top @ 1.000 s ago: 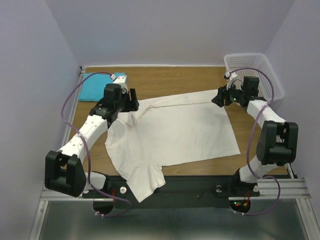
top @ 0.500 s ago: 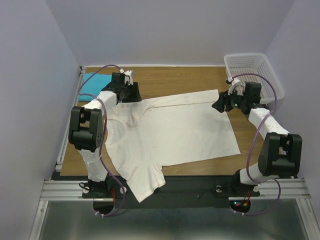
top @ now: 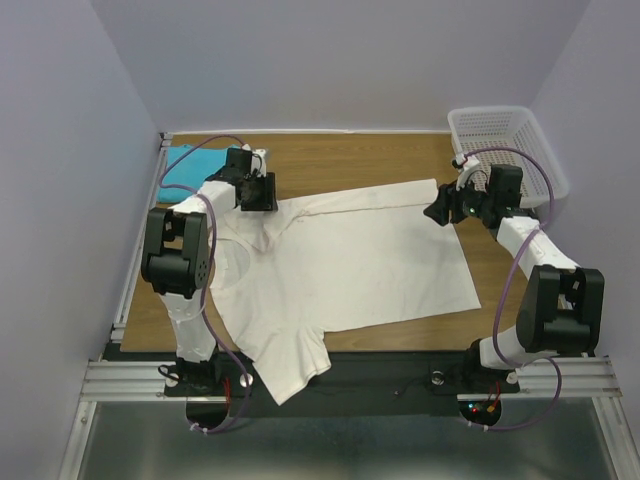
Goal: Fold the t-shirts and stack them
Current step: Fold the tshirt
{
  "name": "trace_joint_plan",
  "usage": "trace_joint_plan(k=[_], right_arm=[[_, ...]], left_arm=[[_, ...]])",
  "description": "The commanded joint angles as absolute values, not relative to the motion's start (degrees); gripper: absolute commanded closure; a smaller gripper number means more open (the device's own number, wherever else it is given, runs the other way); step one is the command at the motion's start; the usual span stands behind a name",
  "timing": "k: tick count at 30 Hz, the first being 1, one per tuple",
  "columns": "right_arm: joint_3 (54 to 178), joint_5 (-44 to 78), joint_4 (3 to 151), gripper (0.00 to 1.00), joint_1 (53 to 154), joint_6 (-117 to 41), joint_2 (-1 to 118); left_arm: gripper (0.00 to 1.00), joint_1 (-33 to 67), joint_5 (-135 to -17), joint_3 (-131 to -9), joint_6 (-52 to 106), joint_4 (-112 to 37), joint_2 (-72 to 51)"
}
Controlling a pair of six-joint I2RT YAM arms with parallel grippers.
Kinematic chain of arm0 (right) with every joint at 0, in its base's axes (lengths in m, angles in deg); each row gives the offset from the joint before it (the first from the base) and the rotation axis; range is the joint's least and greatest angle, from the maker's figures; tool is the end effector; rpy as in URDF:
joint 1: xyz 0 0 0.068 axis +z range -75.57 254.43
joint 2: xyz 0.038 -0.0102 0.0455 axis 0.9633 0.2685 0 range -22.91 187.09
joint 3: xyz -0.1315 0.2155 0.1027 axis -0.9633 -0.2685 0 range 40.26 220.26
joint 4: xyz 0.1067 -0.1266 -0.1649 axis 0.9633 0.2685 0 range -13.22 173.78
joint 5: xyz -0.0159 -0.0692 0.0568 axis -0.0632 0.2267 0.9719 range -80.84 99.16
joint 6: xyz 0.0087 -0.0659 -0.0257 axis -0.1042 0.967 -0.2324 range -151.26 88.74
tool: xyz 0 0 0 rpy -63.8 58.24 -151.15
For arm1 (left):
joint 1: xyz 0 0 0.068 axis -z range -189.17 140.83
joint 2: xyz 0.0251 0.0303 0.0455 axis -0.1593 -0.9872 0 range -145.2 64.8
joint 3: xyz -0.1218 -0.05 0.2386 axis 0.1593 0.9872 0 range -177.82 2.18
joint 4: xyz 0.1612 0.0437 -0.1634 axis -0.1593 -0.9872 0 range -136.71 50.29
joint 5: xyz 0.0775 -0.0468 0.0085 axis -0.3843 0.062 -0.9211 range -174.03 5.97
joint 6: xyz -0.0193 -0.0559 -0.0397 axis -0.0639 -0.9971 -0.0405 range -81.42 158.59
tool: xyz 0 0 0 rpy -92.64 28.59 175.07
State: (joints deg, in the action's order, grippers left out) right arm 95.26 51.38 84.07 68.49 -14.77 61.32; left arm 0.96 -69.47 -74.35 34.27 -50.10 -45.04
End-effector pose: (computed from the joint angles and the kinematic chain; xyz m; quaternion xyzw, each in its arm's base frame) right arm 0.3074 0.0076 0.2533 -0.2380 0.8147 0.2338 0.4743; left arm 0.4076 -0.0876 0.2032 0.0960 0.9084 -0.1646 0.3722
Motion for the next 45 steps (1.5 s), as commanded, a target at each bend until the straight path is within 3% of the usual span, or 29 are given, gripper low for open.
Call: trace_joint_plan(k=[1,7,23,32,45], right_arm=[[94.75,51.26,82.76,0.41,68.19,-14.91,59.44],[94.49,51.26,82.76,0.41,67.83,-14.82,59.18],[94.49,51.35,82.76,0.41,67.66,-14.65,59.18],[94.49,51.35,82.76,0.41,67.4,-14.47,58.74],[94.31,51.17,82.67,0.41,66.87,-14.21,58.57]], left_arm=[[0.44,1.12,-68.22,-76.74,36.65,-52.01,-45.85],[0.6,1.12,-65.14,-76.39,37.0,-52.37,-44.97],[0.9,1.73,-59.0,-68.75,37.36,-51.05,-36.36],[0.91,5.33,-52.92,-63.56,37.44,-50.61,-33.37],[0.93,11.66,-54.94,-63.56,36.56,-49.2,-35.83]])
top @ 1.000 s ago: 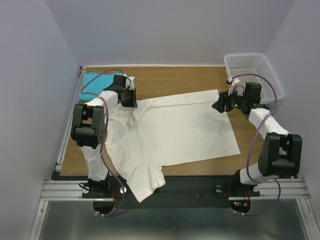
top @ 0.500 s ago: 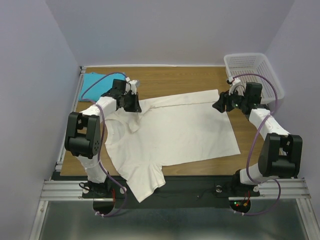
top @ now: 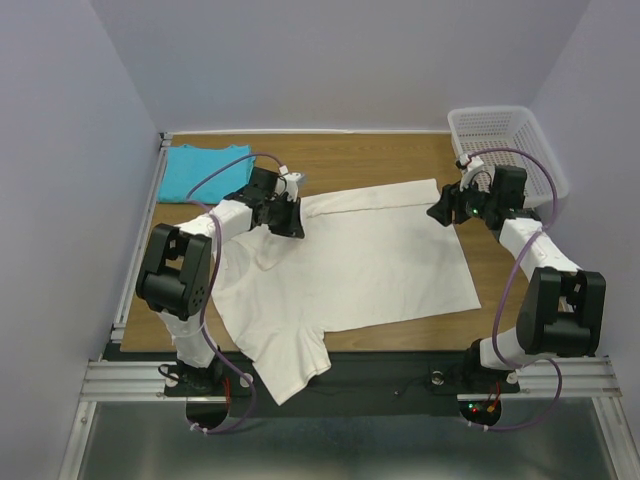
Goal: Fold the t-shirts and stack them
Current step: Fold the tshirt
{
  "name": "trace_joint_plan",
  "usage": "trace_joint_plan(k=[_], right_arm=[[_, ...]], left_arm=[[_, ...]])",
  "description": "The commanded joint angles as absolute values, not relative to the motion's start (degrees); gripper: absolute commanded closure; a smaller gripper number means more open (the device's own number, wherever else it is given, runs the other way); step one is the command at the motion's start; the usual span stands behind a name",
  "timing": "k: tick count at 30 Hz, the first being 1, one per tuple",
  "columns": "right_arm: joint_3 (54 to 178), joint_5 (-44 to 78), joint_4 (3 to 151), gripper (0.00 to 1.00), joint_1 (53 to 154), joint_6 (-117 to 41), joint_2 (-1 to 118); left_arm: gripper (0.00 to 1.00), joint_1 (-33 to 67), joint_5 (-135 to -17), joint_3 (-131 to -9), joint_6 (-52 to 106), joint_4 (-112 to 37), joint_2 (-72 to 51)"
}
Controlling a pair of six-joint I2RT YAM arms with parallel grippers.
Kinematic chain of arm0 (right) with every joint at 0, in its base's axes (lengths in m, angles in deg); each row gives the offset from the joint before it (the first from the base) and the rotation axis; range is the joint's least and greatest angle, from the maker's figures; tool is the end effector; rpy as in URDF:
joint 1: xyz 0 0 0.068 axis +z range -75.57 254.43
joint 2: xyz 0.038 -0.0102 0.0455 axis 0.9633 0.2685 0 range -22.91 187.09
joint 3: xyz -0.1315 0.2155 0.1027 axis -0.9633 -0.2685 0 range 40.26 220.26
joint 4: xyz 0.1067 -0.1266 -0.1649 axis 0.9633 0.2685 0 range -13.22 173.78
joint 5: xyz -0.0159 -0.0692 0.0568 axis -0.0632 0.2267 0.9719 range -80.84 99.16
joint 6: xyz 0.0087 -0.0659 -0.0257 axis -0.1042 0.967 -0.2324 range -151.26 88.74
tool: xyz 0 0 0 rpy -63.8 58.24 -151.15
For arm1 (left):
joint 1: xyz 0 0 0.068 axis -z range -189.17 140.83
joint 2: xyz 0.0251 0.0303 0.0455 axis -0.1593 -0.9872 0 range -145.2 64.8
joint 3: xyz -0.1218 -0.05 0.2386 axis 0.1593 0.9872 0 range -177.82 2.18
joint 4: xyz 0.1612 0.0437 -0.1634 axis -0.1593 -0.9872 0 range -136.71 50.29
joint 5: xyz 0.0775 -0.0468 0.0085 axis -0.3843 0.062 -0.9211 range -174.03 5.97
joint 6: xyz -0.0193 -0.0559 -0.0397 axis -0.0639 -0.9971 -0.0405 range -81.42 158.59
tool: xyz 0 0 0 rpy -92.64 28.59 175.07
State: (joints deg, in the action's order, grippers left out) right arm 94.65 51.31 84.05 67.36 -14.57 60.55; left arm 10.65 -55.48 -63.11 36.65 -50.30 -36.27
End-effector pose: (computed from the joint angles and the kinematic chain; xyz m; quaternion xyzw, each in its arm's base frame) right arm 0.3044 0.0019 0.2538 -0.2316 0.8161 0.2273 0.4782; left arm 0.3356 -0.1505 0.2044 0.2303 0.8745 -0.2928 0.3105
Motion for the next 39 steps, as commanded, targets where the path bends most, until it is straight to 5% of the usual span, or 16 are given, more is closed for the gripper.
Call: trace_joint_plan(k=[1,12,16,17,20,29,39], right_arm=[[94.31,51.26,82.76,0.41,66.87,-14.12,58.65],[94.23,51.26,82.67,0.41,66.43,-14.21,58.56],[94.23,51.35,82.67,0.41,66.43,-14.12,58.74],[94.23,51.35,82.67,0.41,66.43,-14.12,58.74],[94.14,51.35,82.67,0.41,66.43,-14.12,58.83],[94.14,51.35,82.67,0.41,66.25,-14.21,58.74],[93.96,51.52,82.59,0.41,65.64,-14.12,58.65]], left_arm=[[0.94,11.75,-54.94,-63.56,36.3,-48.85,-35.83],[0.93,13.6,-55.91,-64.61,36.04,-49.64,-37.59],[0.78,13.68,-57.22,-64.79,36.3,-50.43,-37.59],[0.64,13.68,-57.23,-64.88,36.56,-50.61,-37.5],[0.48,13.68,-54.86,-65.05,37.44,-51.22,-37.06],[0.41,14.04,-45.18,-66.2,40.34,-55.44,-37.59],[0.33,12.01,-64.42,-68.38,26.19,-49.01,-32.66]])
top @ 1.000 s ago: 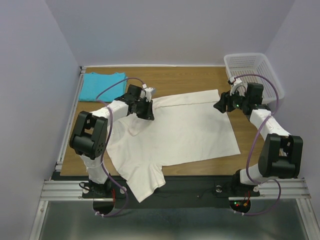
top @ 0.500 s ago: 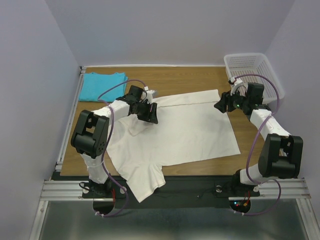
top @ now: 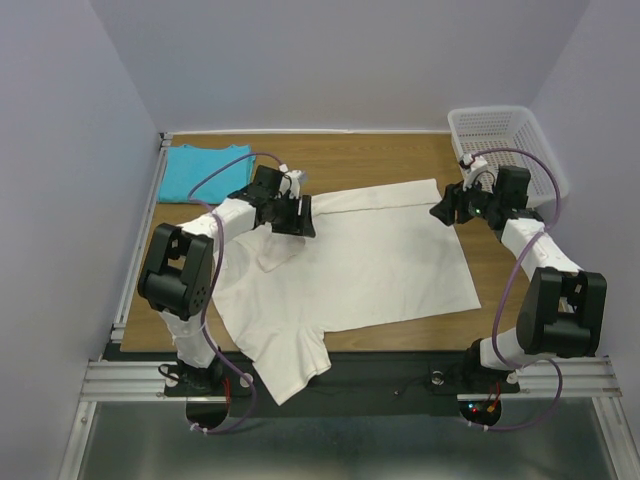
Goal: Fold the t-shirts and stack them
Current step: Fold the tshirt
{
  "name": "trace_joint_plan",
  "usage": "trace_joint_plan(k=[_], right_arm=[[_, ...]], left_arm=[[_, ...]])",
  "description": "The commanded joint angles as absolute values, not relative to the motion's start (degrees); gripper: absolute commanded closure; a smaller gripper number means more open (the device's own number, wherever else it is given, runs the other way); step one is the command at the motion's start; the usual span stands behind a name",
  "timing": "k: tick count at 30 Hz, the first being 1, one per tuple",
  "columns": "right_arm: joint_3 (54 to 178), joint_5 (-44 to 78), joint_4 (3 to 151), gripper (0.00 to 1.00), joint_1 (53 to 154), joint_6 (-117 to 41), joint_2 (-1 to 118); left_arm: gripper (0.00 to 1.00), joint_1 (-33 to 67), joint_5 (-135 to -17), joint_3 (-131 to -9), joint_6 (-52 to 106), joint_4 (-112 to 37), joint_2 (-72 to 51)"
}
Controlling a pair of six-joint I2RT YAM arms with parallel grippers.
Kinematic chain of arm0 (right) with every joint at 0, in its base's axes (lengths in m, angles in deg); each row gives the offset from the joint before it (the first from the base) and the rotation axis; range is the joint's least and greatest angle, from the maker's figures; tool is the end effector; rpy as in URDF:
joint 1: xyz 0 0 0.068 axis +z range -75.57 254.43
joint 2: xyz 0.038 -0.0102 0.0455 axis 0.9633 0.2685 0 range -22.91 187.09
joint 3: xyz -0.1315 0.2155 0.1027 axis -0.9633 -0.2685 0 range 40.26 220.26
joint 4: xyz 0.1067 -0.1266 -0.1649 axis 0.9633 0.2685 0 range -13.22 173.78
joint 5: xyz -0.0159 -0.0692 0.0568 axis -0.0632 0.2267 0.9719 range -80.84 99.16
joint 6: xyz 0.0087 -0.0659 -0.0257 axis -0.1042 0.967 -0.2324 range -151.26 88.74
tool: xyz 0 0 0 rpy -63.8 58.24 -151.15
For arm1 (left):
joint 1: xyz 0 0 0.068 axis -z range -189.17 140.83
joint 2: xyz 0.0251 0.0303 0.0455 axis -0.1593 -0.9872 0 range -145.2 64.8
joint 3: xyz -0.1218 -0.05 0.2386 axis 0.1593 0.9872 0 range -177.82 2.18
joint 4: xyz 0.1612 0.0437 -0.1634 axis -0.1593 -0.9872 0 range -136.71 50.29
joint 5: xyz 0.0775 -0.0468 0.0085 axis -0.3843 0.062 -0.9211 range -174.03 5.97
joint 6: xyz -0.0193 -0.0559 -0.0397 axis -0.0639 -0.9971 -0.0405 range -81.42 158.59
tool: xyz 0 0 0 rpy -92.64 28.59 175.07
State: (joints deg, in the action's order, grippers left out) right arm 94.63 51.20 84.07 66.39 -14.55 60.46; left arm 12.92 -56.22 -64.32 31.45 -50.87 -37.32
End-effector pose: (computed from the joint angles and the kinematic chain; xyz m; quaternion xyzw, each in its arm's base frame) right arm 0.3042 -0.0033 0.2541 -0.2245 0.8182 0.2222 0.4805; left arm 0.3338 -0.1648 0.2031 0.2052 0.8833 -0.3064 0.2896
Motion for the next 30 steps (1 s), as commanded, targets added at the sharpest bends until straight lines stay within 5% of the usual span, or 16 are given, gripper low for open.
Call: trace_joint_plan(k=[1,30], right_arm=[[94.05,51.53,82.58,0.41,65.73,-14.21,58.74],[93.87,52.14,82.32,0.41,64.85,-14.65,58.57]], left_arm=[[0.33,12.1,-64.78,-70.05,26.02,-49.81,-32.93],[0.4,15.61,-66.38,-73.75,27.69,-56.06,-43.13]])
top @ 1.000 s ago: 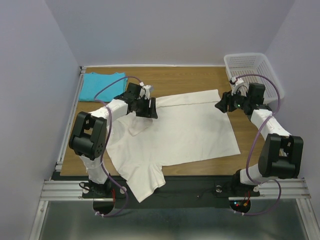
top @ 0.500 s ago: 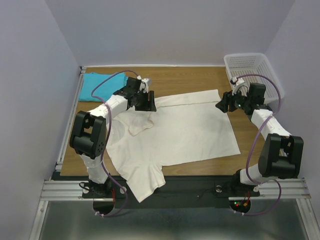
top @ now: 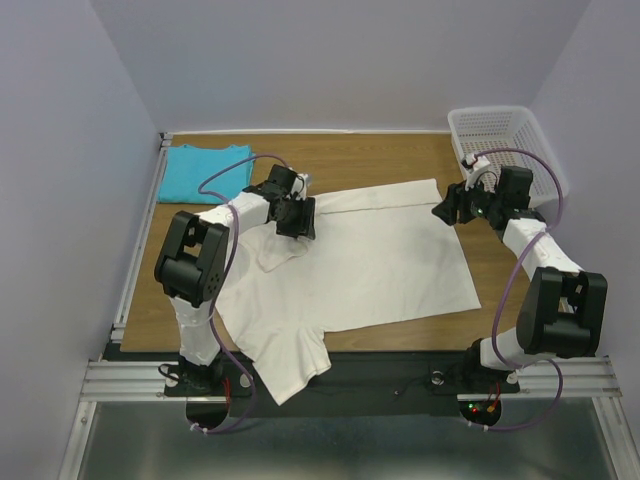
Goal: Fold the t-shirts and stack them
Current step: Fold the tshirt
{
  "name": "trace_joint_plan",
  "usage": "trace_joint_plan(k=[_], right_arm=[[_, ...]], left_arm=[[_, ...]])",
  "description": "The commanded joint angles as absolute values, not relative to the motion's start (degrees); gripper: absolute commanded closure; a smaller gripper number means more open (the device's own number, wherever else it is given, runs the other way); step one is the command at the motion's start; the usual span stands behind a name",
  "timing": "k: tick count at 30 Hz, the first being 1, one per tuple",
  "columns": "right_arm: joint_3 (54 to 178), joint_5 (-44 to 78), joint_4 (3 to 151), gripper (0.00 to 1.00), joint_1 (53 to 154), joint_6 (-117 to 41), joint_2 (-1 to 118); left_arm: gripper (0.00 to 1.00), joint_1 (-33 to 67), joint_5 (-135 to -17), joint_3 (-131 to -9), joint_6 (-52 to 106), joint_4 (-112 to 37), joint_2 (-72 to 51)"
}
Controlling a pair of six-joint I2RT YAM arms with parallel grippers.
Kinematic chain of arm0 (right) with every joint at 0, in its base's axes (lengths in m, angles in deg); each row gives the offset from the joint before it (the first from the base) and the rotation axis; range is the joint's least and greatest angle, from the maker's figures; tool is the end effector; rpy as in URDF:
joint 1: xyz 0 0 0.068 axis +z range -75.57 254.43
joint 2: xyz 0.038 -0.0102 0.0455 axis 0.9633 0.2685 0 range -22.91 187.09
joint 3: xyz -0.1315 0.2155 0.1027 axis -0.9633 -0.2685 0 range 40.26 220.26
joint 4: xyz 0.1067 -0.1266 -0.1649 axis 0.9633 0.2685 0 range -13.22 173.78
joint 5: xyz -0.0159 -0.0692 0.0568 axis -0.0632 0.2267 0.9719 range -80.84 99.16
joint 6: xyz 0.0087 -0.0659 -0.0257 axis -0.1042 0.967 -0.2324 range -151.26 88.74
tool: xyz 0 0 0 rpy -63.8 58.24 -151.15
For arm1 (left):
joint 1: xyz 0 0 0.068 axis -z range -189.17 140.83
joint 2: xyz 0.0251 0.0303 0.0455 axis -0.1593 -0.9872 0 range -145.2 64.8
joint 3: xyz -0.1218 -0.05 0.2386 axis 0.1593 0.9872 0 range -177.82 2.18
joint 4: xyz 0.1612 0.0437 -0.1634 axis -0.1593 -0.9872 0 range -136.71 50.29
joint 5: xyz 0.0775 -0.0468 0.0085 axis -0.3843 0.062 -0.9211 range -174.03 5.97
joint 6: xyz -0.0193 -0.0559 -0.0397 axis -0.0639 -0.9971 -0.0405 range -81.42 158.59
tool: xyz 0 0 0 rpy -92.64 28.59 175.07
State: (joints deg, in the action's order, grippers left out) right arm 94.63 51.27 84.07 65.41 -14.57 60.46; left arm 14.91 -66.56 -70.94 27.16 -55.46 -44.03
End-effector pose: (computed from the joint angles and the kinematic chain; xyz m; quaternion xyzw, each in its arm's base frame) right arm 0.3040 -0.0084 0.2541 -0.2176 0.8199 0.2186 0.4823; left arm 0.3541 -0.1774 0.1846 0.1526 0.9218 -0.2360 0.2669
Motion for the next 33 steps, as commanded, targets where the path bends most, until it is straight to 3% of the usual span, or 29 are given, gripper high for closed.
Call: trace_joint_plan(k=[1,16,19,23,25,26,28,33], right_arm=[[93.87,52.05,82.32,0.41,64.85,-14.73,58.65],[93.87,52.14,82.32,0.41,64.5,-14.65,58.21],[93.87,52.4,82.41,0.41,64.5,-13.77,57.6],[93.87,54.6,83.55,0.41,64.5,-10.96,55.58],[95.27,57.14,88.62,0.41,64.5,-4.74,54.88],[96.5,58.11,91.78,0.41,64.5,-1.41,54.7],[99.58,59.17,100.84,0.4,64.5,8.0,54.78],[103.36,58.56,125.57,0.39,64.5,38.86,55.31]], left_arm=[[0.4,15.79,-65.76,-73.75,27.77,-56.06,-42.95],[0.4,19.04,-51.25,-71.56,27.34,-53.25,-44.45],[0.4,19.05,-55.44,-71.73,27.86,-52.02,-40.51],[0.29,18.7,-69.85,-72.17,30.06,-51.93,-25.49],[0.21,17.82,-77.13,-69.64,30.32,-51.4,-17.6],[0.12,17.03,-78.48,-68.32,29.54,-50.96,-15.03],[0.05,12.75,-77.63,-62.88,27.09,-50.35,-8.01],[0.08,3.41,-69.01,-49.87,13.99,-53.41,0.54]])
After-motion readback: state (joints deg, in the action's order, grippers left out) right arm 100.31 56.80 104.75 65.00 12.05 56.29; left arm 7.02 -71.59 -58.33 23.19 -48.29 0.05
